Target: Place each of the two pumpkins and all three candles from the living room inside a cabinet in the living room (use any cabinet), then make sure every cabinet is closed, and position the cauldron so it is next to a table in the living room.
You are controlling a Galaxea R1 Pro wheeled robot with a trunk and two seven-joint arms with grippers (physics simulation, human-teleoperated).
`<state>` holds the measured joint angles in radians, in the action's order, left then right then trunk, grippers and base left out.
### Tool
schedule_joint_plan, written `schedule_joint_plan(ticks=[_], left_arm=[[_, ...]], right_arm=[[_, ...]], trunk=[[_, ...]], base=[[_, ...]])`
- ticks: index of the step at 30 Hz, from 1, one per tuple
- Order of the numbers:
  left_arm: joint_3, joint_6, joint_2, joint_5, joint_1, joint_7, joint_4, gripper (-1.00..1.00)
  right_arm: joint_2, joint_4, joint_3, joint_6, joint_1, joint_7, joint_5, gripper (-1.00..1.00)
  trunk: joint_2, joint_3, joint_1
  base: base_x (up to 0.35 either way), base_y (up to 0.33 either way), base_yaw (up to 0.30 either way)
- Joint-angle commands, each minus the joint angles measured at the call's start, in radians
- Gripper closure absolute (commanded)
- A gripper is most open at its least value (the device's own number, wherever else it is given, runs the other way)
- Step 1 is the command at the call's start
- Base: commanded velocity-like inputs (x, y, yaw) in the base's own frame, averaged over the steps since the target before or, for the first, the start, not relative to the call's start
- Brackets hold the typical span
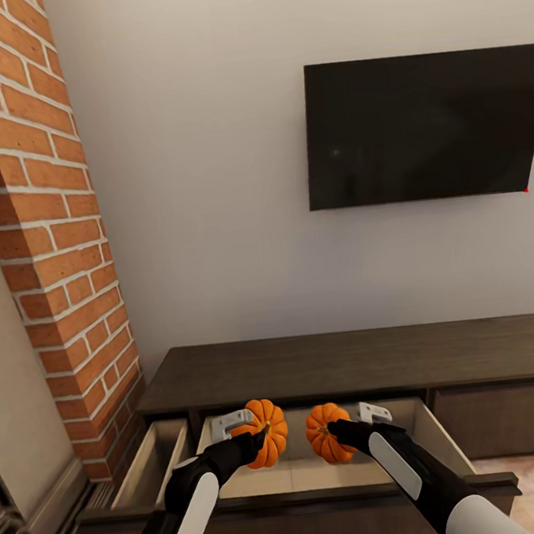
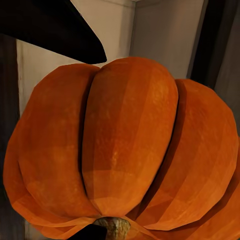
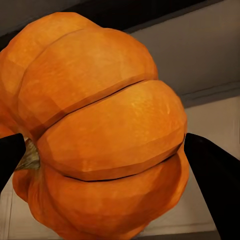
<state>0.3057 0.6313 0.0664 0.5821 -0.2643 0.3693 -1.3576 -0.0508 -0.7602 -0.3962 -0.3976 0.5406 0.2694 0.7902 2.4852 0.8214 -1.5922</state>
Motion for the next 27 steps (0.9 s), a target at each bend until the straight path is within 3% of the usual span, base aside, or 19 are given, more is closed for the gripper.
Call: schedule_joint_plan(ticks=[1,14,19,22,27], left_arm=[[0.001,0.002,0.0,0.01,-0.001,0.011,-0.001,1.0],[0.001,0.002,0.0,0.01,-0.001,0.011,-0.001,1.0],[0.001,0.004,0.0,0.01,-0.001,0.022,-0.005,1.0],[0.001,0.015,0.003,0.013,-0.007,0.083,-0.004,1.0],[0.0,0.018,0.004,0.023,-0.02,0.111,0.0,1.0]], right_arm=[[-0.001,-0.002,-0.006,-0.001,0.001,0.01,0.011,1.0],[-0.002,-0.001,-0.006,-0.003,0.001,0.008,0.012,1.0],[-0.002,-0.001,-0.006,-0.006,0.001,0.008,0.013,1.0],[-0.003,-0.002,-0.006,-0.007,0.001,0.006,0.012,1.0],[-0.003,-0.01,-0.004,-0.008,0.001,0.004,0.011,1.0]], trunk=[[0.001,0.001,0.0],[0.001,0.001,0.0],[0.015,0.019,-0.009],[0.016,0.031,-0.011],[0.017,0.05,-0.013]], base=[[0.099,0.0,0.0],[0.099,0.0,0.0],[0.005,0.0,0.0],[0.0,0.0,0.0],[0.0,0.0,0.0]])
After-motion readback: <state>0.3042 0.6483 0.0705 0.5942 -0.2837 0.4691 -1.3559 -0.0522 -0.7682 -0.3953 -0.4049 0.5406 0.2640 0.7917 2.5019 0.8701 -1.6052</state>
